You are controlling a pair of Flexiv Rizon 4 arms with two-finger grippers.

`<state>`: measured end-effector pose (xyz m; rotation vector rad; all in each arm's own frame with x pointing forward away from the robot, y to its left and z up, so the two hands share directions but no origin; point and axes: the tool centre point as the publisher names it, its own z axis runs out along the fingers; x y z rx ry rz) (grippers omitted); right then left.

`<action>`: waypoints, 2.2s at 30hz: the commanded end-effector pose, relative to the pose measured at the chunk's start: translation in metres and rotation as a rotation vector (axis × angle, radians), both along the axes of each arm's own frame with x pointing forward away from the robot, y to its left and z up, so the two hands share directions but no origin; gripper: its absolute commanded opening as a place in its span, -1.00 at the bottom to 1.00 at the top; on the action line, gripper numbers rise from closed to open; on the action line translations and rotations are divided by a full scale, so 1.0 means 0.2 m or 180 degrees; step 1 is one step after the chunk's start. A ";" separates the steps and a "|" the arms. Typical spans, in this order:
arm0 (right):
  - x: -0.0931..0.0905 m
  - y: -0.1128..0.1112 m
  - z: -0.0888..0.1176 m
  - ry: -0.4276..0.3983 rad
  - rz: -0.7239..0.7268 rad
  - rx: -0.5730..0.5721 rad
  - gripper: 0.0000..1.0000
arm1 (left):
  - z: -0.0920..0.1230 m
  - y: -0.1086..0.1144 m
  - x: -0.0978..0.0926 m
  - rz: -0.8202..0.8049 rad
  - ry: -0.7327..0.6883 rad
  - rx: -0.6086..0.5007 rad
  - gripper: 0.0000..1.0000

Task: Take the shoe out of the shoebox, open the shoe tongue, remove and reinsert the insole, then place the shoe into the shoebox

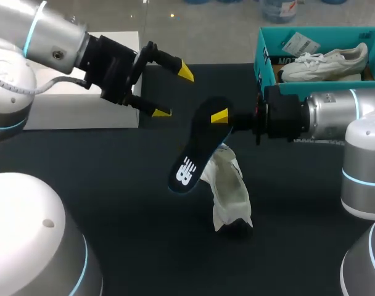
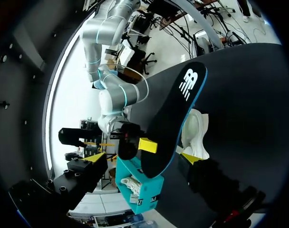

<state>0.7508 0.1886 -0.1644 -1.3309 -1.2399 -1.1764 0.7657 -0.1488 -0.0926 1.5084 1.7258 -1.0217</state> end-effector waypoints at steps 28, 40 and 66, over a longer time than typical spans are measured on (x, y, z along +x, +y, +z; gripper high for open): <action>-0.11 -0.14 0.00 -0.0032 0.0058 0.0007 -1.00 | 0.01 -0.01 0.02 -0.0034 0.0015 0.0149 1.00; -0.26 -0.31 0.01 -0.0060 0.0299 -0.0022 -1.00 | 0.01 -0.01 0.02 -0.0034 0.0015 0.0149 1.00; -0.19 -0.15 0.02 0.0083 0.0614 -0.0125 -1.00 | 0.04 -0.02 0.03 -0.0090 -0.0050 0.0213 1.00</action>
